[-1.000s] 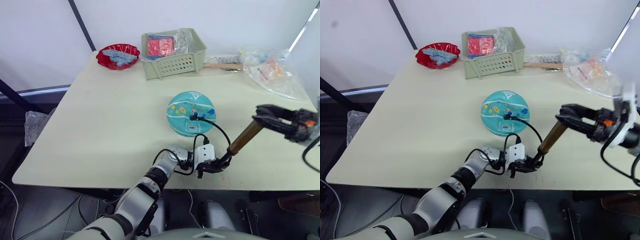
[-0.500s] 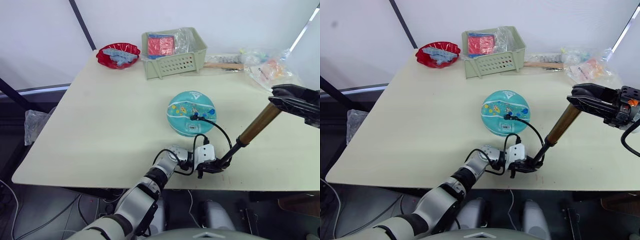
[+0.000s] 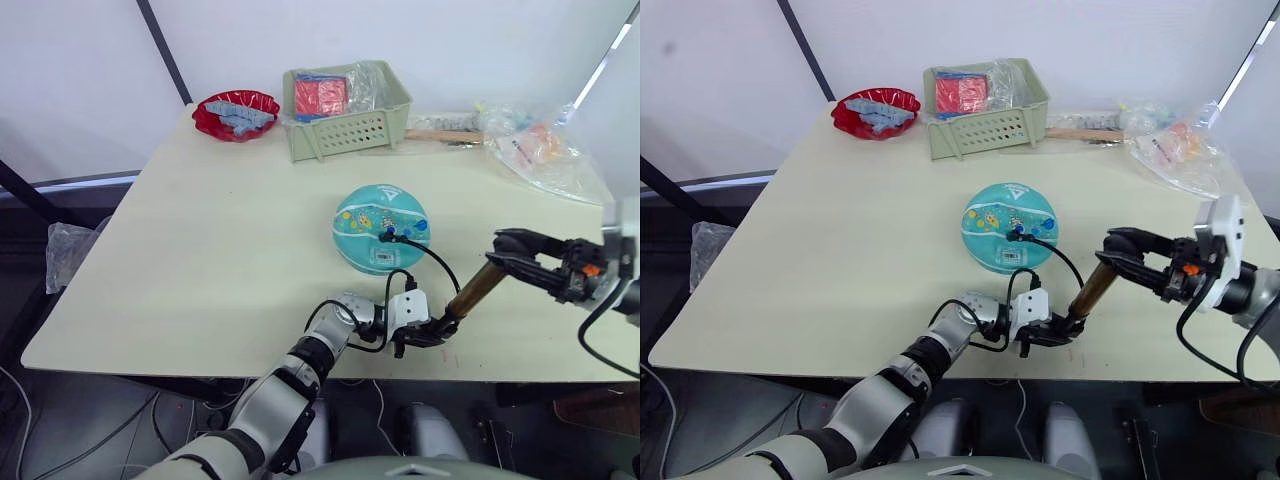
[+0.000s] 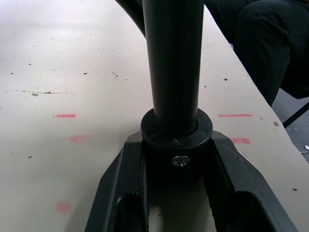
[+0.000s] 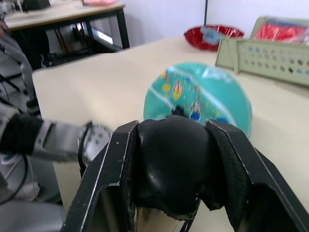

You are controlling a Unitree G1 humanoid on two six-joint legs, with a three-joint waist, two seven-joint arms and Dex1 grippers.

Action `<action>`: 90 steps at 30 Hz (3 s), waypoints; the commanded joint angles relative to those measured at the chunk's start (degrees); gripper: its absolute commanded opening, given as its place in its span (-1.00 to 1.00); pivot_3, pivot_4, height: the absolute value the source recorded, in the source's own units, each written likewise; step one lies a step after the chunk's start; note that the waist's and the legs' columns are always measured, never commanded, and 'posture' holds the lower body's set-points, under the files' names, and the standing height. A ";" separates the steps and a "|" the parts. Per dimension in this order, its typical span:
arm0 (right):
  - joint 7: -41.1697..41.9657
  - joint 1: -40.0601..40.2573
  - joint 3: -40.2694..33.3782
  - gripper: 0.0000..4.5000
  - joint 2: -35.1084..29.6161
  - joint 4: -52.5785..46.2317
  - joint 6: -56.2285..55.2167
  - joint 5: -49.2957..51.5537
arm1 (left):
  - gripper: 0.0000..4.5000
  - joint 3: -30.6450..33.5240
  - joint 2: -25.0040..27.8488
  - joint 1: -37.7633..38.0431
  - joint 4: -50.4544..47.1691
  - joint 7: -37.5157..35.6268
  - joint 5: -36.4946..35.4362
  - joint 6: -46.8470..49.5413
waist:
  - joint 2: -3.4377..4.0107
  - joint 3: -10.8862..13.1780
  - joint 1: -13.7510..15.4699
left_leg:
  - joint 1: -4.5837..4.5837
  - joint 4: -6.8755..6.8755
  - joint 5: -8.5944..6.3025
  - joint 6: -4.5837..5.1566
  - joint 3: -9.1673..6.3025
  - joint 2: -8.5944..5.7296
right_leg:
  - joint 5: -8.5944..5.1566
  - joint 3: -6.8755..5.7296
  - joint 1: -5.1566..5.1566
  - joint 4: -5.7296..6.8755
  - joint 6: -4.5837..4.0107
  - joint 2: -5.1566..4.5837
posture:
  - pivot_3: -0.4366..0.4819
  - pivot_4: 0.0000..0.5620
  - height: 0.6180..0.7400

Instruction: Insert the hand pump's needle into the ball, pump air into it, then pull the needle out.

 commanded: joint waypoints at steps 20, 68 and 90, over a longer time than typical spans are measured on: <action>0.97 -1.64 -5.03 -0.27 1.98 1.65 -4.23 3.57 | -0.54 -2.59 0.84 2.58 4.27 -0.49 3.31 1.57 | 0.45 0.17 0.07 | -0.11 -0.01 0.00 -0.01 0.07 -0.04 | 0.01 0.06 -0.08 0.00 -0.01 -0.10 | -0.05 -0.47 0.96; -1.63 6.86 13.83 -0.27 9.53 8.34 -13.68 -18.97 | -0.54 -2.84 0.36 2.94 3.95 -0.16 3.41 1.63 | -0.29 -0.79 -0.15 | 0.15 -0.06 0.00 -0.01 -0.01 0.06 | 0.01 -0.01 0.06 -0.04 0.01 0.09 | -0.05 -0.47 0.96; -0.41 -13.89 -16.11 -0.27 -7.00 2.93 6.11 16.91 | -0.54 -2.96 0.12 2.12 5.67 0.06 3.45 0.72 | 0.61 0.63 0.17 | -0.28 0.01 0.00 0.00 0.06 -0.08 | 0.03 0.02 -0.15 -0.08 0.02 -0.15 | -0.05 -0.47 0.96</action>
